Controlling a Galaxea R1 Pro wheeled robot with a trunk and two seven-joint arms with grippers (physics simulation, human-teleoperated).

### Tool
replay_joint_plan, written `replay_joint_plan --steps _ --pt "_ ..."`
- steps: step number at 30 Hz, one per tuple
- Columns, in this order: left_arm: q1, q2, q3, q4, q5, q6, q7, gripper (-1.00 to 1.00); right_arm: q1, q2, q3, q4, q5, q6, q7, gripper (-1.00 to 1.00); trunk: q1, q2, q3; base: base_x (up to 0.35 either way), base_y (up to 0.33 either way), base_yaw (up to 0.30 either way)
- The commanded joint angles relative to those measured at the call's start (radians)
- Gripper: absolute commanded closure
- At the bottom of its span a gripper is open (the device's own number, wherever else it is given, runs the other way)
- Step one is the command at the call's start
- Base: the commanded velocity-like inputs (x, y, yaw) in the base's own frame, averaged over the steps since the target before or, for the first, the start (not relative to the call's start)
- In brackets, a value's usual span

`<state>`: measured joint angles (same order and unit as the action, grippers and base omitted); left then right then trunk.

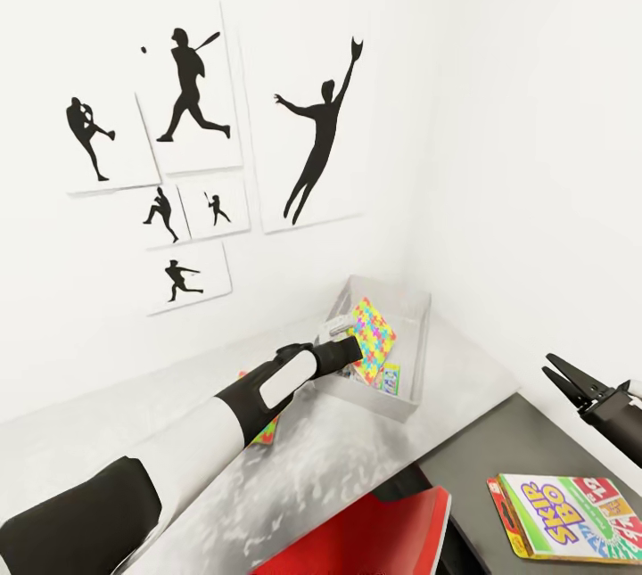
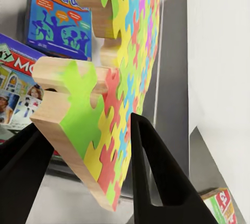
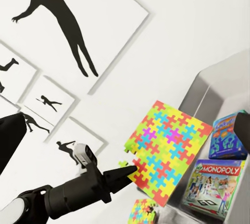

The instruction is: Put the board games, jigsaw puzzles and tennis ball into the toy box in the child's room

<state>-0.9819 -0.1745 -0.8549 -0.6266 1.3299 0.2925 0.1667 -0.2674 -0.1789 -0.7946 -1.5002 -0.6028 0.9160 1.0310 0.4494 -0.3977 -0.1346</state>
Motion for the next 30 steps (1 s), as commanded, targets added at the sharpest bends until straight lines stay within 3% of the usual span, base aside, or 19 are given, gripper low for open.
replay_joint_plan --steps 1,6,12,16,23,30 --pt "-0.001 0.0 -0.003 -0.002 0.008 0.0 0.007 1.0 -0.001 0.0 -0.001 0.0 0.0 0.004 0.003 -1.0 0.001 -0.002 -0.004 0.0 0.0 0.0" --pt "-0.001 0.0 -0.005 -0.009 0.008 -0.028 0.004 1.0 -0.001 0.001 -0.001 0.0 0.0 0.004 0.003 -1.0 0.001 -0.002 -0.012 0.0 0.0 0.0" --pt "-0.001 0.0 -0.007 -0.034 0.006 -0.044 -0.084 1.0 -0.001 0.001 -0.001 0.0 0.0 0.003 0.003 -1.0 0.001 -0.002 -0.022 0.0 0.0 0.0" --pt "-0.001 0.0 -0.007 -0.044 0.002 -0.052 -0.101 1.0 -0.001 0.001 -0.001 0.0 0.0 0.003 0.003 -1.0 0.001 -0.002 -0.029 0.0 0.0 0.0" --pt "-0.001 0.0 -0.004 -0.045 -0.09 -0.068 -0.104 1.0 -0.001 0.001 -0.002 0.0 0.0 0.003 0.003 -1.0 0.001 -0.002 -0.04 0.0 0.0 0.0" --pt "-0.001 0.0 -0.004 -0.041 -0.099 -0.096 -0.106 1.0 -0.001 0.0 -0.004 0.0 0.0 0.003 0.003 -1.0 0.001 -0.002 -0.052 0.0 0.0 0.0"
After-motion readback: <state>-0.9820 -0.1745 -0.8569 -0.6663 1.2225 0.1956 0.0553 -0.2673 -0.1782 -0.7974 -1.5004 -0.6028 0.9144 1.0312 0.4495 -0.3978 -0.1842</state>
